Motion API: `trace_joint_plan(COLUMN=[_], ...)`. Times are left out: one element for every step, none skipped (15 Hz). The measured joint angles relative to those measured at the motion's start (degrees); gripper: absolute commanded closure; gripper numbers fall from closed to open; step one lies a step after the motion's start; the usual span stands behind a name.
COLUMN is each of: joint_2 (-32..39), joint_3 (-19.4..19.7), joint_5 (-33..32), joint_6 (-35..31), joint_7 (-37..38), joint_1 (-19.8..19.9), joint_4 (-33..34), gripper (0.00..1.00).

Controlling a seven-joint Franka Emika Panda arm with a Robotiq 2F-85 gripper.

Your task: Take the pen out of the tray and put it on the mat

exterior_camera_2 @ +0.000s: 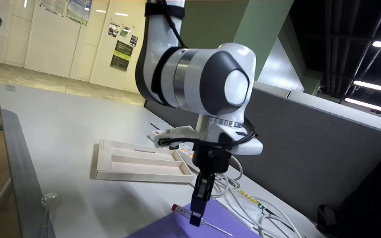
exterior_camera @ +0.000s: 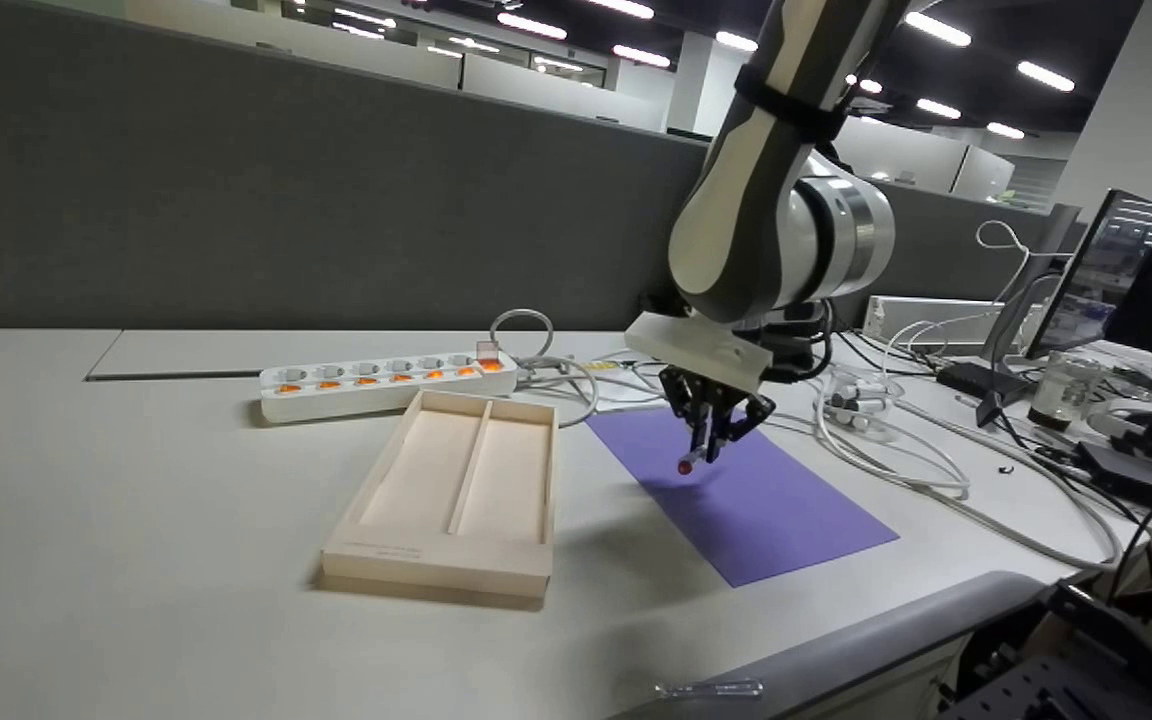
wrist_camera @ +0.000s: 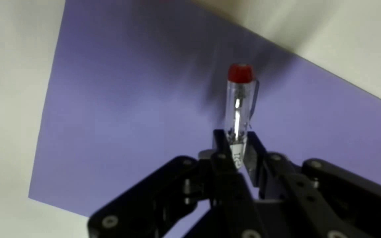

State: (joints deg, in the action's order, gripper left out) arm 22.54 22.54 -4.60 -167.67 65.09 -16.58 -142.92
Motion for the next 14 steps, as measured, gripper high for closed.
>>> trace_joint_plan(joint_2=[0.7,1.4,2.1,2.7,3.3,3.8,4.3,4.6,5.0,5.3,5.5,5.8,5.9,6.0], joint_3=[-0.3,-0.5,-0.6,-0.8,-1.0,-1.1,-1.2,-1.4,-1.5,-1.6,-1.7,-1.8,-1.8,-1.9], joint_5=[0.8,1.6,2.3,3.0,3.8,4.5,5.1,5.7,6.2,6.7,7.1,7.4,7.8,8.1], joint_6=[-0.3,-0.6,-1.0,-1.4,-1.7,-1.9,-2.2,-2.4,-2.5,-2.5,-2.5,-2.5,-2.5,-2.5], joint_7=[0.0,0.0,0.0,0.0,0.0,-0.1,-0.1,-0.1,-0.1,-0.1,-0.1,-0.1,-0.1,-0.1], joint_1=[0.3,0.6,0.7,0.8,0.9,0.9,0.9,0.9,0.9,0.9,0.9,0.9,0.9,0.9], joint_4=[0.0,0.0,0.0,0.0,0.1,0.2,0.3,0.3,0.4,0.5,0.6,0.6,0.6,0.7], gripper=[0.96,0.96,0.96,0.96,0.96,0.96,0.96,0.96,0.96,0.96,0.58,0.57,0.51,0.44])
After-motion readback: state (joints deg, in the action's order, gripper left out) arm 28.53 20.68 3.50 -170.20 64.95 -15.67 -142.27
